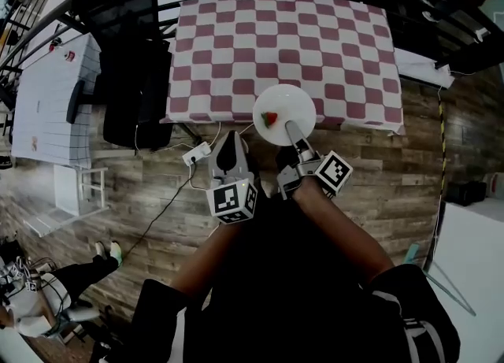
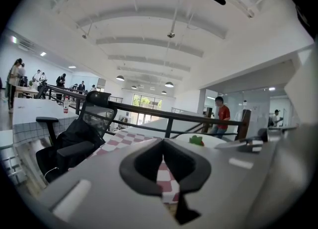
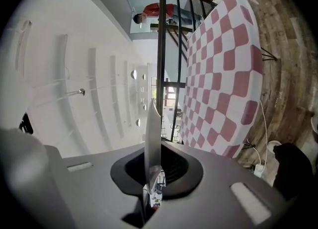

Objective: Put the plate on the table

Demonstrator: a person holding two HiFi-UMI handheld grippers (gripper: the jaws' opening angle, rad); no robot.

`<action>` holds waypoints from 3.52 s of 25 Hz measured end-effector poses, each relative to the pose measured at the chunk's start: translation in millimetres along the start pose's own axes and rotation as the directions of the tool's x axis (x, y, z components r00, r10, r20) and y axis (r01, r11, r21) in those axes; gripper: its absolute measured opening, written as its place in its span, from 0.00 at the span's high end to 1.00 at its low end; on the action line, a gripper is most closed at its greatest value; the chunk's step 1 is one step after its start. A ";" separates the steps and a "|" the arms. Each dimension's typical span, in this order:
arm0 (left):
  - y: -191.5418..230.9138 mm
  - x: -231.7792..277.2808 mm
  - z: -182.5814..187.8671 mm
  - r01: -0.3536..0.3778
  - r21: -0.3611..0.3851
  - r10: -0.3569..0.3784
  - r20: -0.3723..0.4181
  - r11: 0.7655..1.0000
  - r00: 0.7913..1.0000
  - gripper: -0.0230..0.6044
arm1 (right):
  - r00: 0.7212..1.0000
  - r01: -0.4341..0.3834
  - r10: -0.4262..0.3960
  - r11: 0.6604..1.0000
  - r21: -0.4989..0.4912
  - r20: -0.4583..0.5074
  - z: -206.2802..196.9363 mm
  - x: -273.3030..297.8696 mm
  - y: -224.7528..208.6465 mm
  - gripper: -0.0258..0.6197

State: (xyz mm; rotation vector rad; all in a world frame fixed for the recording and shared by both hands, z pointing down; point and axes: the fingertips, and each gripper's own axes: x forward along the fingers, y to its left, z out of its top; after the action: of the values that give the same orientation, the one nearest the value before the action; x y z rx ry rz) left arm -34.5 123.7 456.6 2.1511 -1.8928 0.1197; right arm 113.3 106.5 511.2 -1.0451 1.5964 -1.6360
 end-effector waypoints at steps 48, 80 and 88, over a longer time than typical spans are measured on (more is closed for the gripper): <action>176.0 244.6 75.8 0.146 0.034 -0.146 -0.016 0.989 0.989 0.95 | 0.998 0.010 -0.005 0.996 -0.087 0.055 11.6 303.8 -14.4 0.95; 155.9 356.6 29.6 0.127 0.050 -0.112 -0.228 0.991 0.967 0.95 | 0.989 0.131 -0.134 0.990 -0.046 -0.068 65.6 391.6 -153.6 0.95; 154.9 365.8 14.2 0.126 0.043 -0.111 -0.268 0.991 0.957 0.95 | 0.984 0.151 -0.153 0.988 -0.029 -0.087 71.7 392.9 -181.1 0.95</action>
State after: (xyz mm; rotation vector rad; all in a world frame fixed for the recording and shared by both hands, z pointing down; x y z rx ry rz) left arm -136.7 -247.9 553.8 2.1558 -1.6256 0.4234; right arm -2.6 -253.3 733.6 -1.1447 1.6299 -1.7914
